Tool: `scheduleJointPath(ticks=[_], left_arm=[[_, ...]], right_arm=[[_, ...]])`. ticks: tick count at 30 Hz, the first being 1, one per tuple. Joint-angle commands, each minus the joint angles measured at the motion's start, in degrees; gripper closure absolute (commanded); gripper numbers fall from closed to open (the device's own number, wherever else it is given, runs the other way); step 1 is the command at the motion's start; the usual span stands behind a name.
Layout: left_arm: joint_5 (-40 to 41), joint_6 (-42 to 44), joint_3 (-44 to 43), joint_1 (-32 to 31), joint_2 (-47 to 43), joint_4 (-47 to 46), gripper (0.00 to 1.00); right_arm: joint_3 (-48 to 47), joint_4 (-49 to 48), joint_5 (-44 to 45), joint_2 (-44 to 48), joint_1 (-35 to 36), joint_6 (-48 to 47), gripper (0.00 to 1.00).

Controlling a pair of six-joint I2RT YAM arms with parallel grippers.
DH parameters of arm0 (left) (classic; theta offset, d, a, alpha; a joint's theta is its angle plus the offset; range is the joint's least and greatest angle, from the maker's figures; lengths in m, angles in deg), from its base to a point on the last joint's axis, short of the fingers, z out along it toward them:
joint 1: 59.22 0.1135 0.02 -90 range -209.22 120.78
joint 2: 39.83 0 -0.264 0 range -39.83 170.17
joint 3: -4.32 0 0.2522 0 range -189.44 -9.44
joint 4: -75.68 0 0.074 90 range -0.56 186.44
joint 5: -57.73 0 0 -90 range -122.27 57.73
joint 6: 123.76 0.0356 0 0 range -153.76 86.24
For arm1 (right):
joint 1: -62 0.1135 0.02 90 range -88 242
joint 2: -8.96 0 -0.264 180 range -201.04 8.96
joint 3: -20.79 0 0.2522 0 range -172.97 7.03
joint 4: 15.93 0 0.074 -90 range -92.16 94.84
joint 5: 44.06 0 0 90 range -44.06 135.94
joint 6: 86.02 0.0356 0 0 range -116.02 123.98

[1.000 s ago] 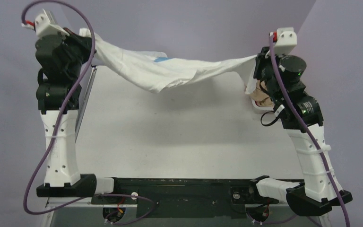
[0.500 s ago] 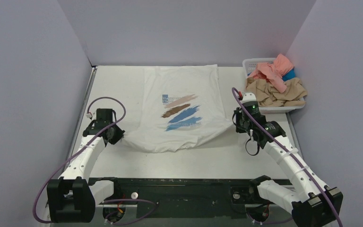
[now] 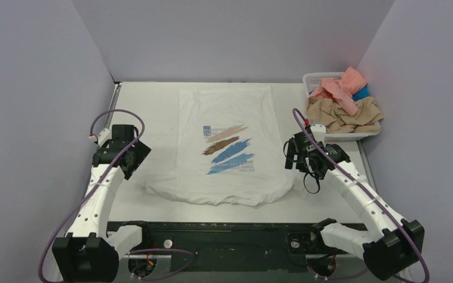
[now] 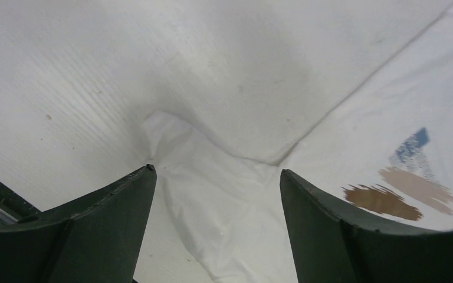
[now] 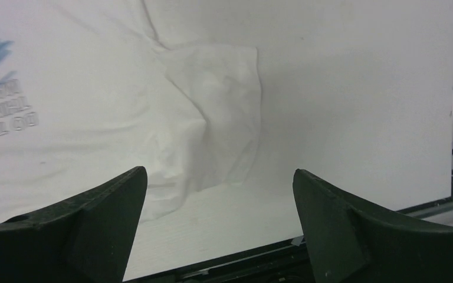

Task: Fold and stack the t-shirts
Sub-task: Flatten out the tshirt

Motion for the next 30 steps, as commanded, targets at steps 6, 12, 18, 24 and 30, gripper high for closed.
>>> scheduleJointPath(ticks=[6, 12, 18, 24, 30], left_arm=[[-8.82, 6.34, -9.17, -12.14, -0.58, -11.23, 0.11], [-22.71, 12.66, -14.70, -21.26, 17.33, -23.94, 0.10], [-23.95, 14.77, -16.26, -23.24, 30.23, -25.73, 0.09], [-24.84, 13.92, -11.20, -24.49, 35.92, -27.94, 0.08], [-23.51, 10.85, -0.41, -26.03, 32.52, -28.48, 0.08]], right_arm=[[-1.10, -5.37, -10.64, 13.71, 3.73, 7.49, 0.06], [9.22, -18.97, -14.58, 6.63, 6.78, 19.89, 0.05], [12.66, -22.20, -11.67, -3.33, 7.67, 22.83, 0.05], [12.15, -24.38, -8.92, -12.54, 7.02, 22.98, 0.05], [3.63, -24.03, -11.56, -27.63, 4.70, 20.59, 0.06]])
